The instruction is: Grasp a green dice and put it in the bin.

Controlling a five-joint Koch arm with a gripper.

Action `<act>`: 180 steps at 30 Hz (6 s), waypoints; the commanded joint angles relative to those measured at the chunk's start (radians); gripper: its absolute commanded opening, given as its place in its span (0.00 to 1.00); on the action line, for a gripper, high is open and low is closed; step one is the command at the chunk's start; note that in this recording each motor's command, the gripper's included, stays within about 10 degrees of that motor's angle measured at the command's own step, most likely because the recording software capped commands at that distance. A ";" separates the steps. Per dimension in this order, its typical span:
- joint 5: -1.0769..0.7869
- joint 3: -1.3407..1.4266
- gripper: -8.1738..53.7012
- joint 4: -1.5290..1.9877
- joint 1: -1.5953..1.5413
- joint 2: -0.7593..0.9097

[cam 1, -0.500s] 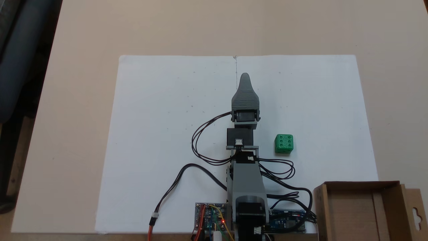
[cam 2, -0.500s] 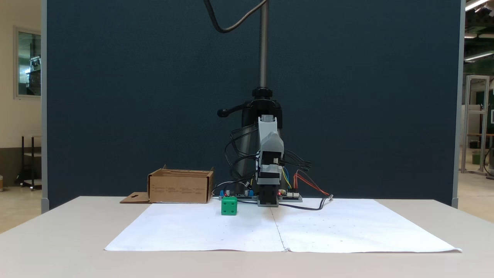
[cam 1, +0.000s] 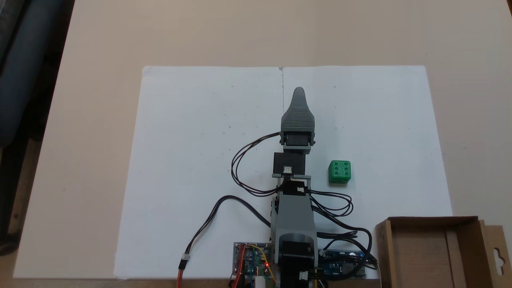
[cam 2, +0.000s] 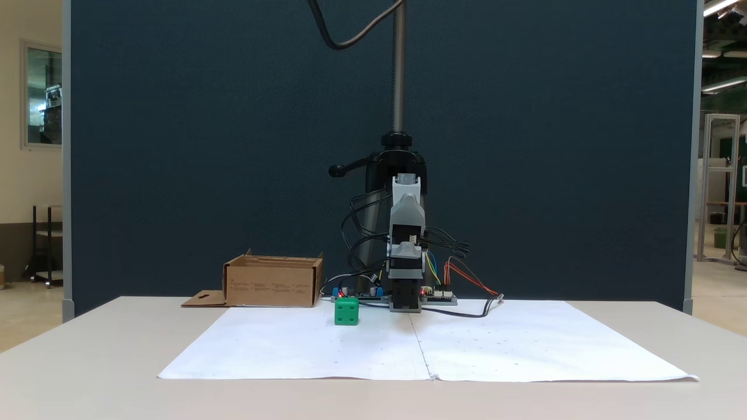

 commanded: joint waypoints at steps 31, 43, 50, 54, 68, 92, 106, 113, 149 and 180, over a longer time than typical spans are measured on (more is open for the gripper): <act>0.044 0.035 0.86 -0.071 0.018 0.107; 0.043 0.018 0.85 -0.037 0.035 0.107; 0.040 -0.167 0.84 0.282 -0.003 0.109; 0.040 -0.331 0.84 0.560 -0.003 0.109; 0.041 -0.861 0.85 1.503 -0.002 0.107; -0.060 -1.000 0.90 2.419 0.060 0.103; -0.339 -1.095 0.89 2.410 0.156 0.038; -0.448 -1.103 0.89 2.413 0.255 -0.020; -0.950 -1.239 0.99 2.691 0.839 -0.258; -1.031 -1.287 0.99 2.683 0.916 -0.373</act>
